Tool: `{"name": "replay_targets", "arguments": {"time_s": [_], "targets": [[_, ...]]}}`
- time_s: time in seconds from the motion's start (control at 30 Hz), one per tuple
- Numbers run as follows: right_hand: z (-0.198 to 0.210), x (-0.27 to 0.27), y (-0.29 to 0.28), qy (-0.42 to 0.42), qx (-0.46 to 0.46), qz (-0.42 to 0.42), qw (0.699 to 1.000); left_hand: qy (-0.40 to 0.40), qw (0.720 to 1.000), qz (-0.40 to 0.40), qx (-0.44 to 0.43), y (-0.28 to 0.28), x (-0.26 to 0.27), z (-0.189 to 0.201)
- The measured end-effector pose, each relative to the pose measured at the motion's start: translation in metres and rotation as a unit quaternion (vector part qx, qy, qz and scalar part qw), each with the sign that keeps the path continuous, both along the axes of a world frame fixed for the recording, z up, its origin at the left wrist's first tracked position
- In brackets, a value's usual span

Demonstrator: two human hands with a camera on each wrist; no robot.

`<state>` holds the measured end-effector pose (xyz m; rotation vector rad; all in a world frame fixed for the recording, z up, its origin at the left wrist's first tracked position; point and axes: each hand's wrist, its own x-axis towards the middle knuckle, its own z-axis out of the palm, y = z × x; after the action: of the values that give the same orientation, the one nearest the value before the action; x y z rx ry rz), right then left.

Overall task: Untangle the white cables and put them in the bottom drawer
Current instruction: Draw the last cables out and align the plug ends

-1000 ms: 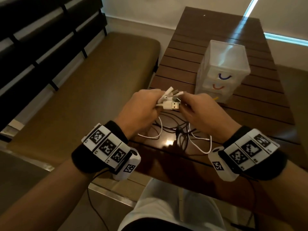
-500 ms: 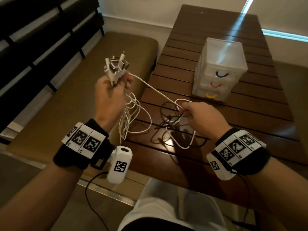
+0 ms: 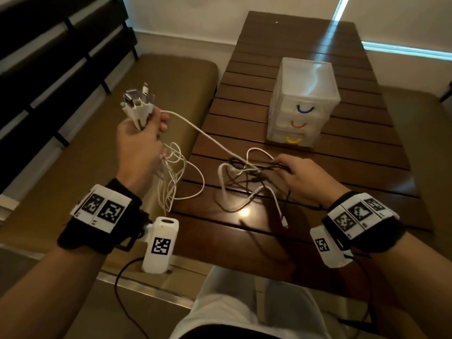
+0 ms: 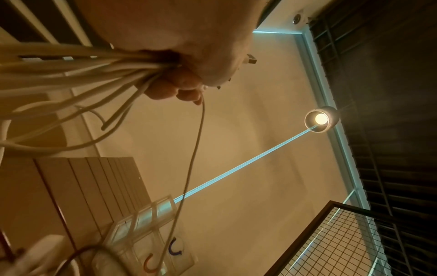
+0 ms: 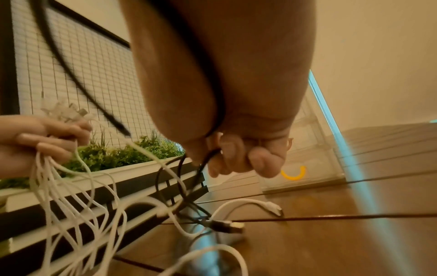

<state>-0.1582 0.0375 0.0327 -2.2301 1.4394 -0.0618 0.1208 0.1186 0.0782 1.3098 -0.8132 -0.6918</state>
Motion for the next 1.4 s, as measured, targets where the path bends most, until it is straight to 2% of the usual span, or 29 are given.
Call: {"name": "replay_targets", "arguments": {"time_s": [0.1, 0.17, 0.23, 0.33, 0.57, 0.83, 1.03, 1.1, 1.2, 1.3, 1.4], "targets": [[0.003, 0.002, 0.006, -0.049, 0.017, 0.044, 0.998, -0.001, 1.0, -0.01, 0.011, -0.002, -0.005, -0.002], [0.002, -0.003, 0.006, -0.047, 0.025, 0.065, 0.996, 0.0, 1.0, 0.0, 0.008, -0.005, -0.003, -0.001], [-0.003, -0.014, 0.002, 0.012, 0.011, 0.059, 0.998, 0.016, 0.999, 0.029, -0.001, -0.008, 0.004, 0.002], [-0.013, -0.031, -0.004, 0.15, 0.01, 0.028, 0.988, 0.042, 0.997, 0.061, -0.011, -0.011, 0.014, 0.006], [-0.028, -0.048, 0.001, 0.222, 0.003, -0.02, 0.975, 0.045, 0.998, 0.047, -0.008, -0.012, 0.006, 0.0], [-0.027, -0.065, 0.0, 0.208, -0.046, -0.194, 0.958, 0.037, 0.997, 0.062, 0.005, -0.01, 0.018, -0.005], [-0.026, -0.059, -0.002, 0.172, 0.027, -0.195, 0.965, 0.013, 0.998, 0.066, 0.002, -0.009, 0.017, -0.007], [-0.021, -0.053, -0.001, 0.141, 0.02, -0.18, 0.973, 0.004, 0.998, 0.069, 0.003, -0.007, 0.022, -0.008], [-0.01, -0.043, 0.003, 0.092, -0.073, -0.162, 0.98, -0.004, 0.995, 0.098, 0.006, -0.002, 0.04, -0.01], [-0.004, -0.027, 0.007, 0.068, -0.184, -0.12, 0.973, -0.008, 0.992, 0.121, 0.021, 0.003, 0.06, -0.015], [-0.004, -0.004, 0.012, 0.032, -0.229, -0.061, 0.971, -0.031, 0.99, 0.13, 0.045, 0.008, 0.077, -0.022]]}}
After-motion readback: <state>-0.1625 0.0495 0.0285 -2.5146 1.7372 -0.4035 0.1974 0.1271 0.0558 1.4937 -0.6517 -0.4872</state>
